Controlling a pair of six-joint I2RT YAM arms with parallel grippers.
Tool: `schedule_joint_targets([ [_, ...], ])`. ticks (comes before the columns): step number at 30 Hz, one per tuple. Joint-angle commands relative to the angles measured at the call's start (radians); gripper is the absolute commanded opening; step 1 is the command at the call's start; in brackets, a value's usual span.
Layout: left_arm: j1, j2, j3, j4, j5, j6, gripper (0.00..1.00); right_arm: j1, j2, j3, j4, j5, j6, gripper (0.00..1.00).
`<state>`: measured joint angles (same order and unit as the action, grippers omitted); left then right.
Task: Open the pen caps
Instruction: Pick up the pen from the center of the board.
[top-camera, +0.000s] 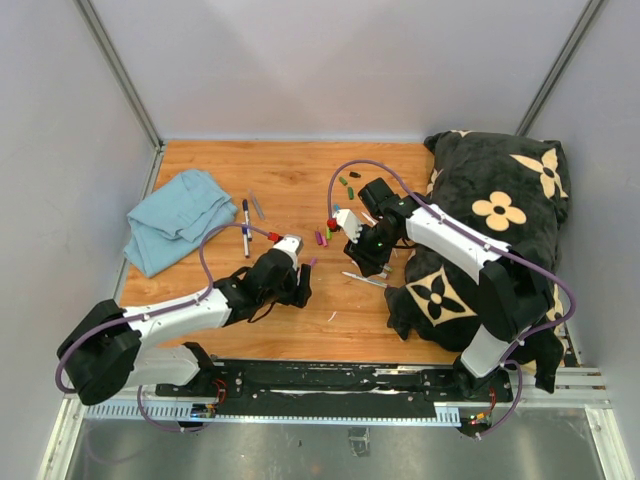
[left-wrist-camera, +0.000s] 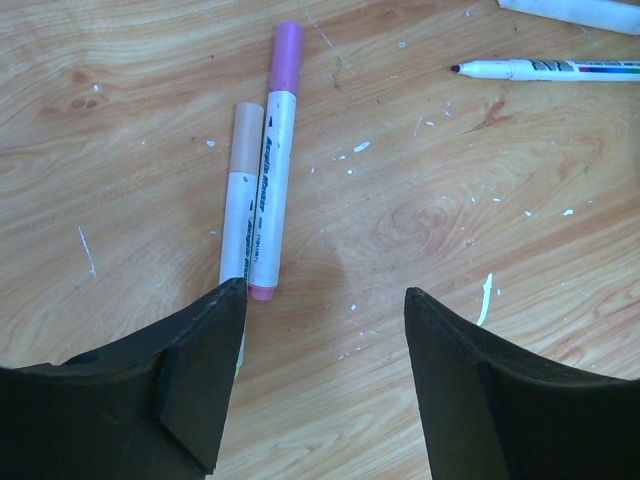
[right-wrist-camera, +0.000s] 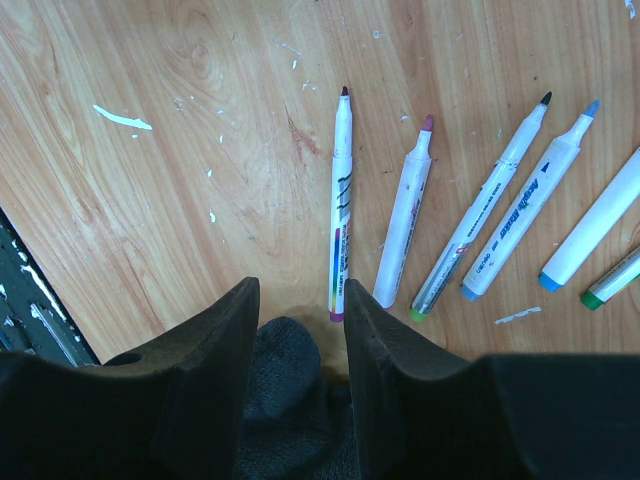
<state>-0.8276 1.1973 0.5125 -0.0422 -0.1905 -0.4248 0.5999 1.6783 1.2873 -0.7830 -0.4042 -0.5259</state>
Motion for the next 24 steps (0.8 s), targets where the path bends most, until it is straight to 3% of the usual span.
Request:
schedule_joint_targets([
  [1, -0.008, 0.023, 0.044, -0.005, -0.025, 0.031, 0.68, 0.014, 0.004, 0.012, -0.013, -0.02, -0.017, 0.41],
  [8, 0.004, 0.083, 0.081, -0.012, -0.038, 0.06, 0.66, 0.014, 0.004, 0.011, -0.014, -0.022, -0.017, 0.41],
  [17, 0.02, 0.162, 0.124, 0.007, -0.012, 0.085, 0.48, 0.014, 0.005, 0.011, -0.015, -0.022, -0.019, 0.41],
  [24, 0.029, 0.213, 0.145, 0.002, -0.028, 0.101, 0.43, 0.014, 0.004, 0.011, -0.017, -0.023, -0.019, 0.41],
])
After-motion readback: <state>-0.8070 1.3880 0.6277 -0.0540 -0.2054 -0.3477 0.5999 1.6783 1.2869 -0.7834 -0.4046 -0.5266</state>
